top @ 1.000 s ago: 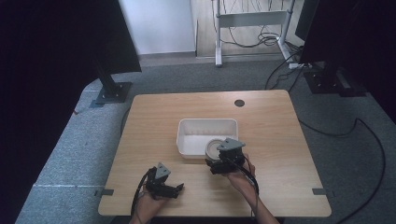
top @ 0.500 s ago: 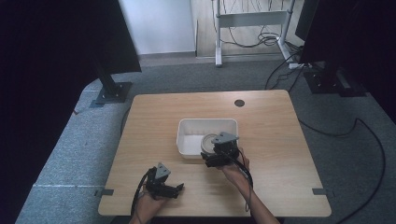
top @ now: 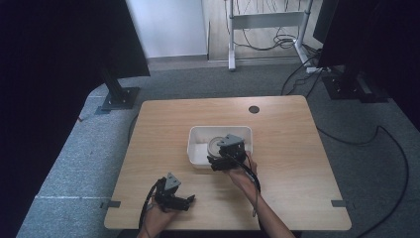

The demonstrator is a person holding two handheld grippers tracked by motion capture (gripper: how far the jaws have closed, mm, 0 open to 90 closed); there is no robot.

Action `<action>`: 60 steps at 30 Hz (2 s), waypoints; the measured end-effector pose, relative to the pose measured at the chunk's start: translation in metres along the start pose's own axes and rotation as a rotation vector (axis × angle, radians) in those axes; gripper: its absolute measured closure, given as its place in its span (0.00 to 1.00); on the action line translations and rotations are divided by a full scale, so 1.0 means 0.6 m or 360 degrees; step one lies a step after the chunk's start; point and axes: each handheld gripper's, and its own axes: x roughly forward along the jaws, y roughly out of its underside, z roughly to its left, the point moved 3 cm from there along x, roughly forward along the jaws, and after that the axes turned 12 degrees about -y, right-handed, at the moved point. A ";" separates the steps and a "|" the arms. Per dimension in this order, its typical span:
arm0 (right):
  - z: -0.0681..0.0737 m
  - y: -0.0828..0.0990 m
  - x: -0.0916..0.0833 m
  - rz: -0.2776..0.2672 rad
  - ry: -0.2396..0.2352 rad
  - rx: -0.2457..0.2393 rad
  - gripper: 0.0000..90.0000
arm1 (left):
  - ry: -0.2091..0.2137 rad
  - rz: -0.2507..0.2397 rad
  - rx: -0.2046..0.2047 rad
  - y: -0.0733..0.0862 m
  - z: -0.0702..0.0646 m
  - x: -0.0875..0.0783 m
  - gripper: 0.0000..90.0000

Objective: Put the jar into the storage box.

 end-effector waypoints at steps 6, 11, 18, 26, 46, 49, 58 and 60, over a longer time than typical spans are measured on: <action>-0.003 -0.004 0.020 0.0014 0.0014 0.0006 0.10 | 0.0000 0.0001 0.0000 0.000 0.000 0.000 0.01; -0.006 -0.006 0.034 0.0016 0.0022 0.0032 0.10 | 0.0001 0.0001 0.0002 0.000 0.000 0.000 0.01; -0.009 -0.007 0.057 0.0041 0.0059 0.0035 0.10 | 0.0001 0.0001 0.0002 0.000 0.000 0.000 0.01; -0.008 -0.002 0.082 0.0091 0.0105 0.0031 0.10 | 0.0000 0.0001 0.0000 0.000 0.000 0.000 0.01; -0.012 0.017 0.117 0.0183 0.0159 0.0098 0.10 | 0.0000 0.0001 0.0001 0.000 0.000 0.000 0.01; -0.011 0.017 0.118 0.0188 0.0165 0.0104 0.10 | 0.0000 0.0001 0.0001 0.000 0.000 0.000 0.01; -0.018 0.022 0.113 0.0167 0.0112 0.0187 0.10 | 0.0000 0.0001 0.0001 0.000 0.000 0.000 0.01; -0.018 0.022 0.113 0.0168 0.0112 0.0186 0.10 | 0.0000 0.0001 0.0001 0.000 0.000 0.000 0.01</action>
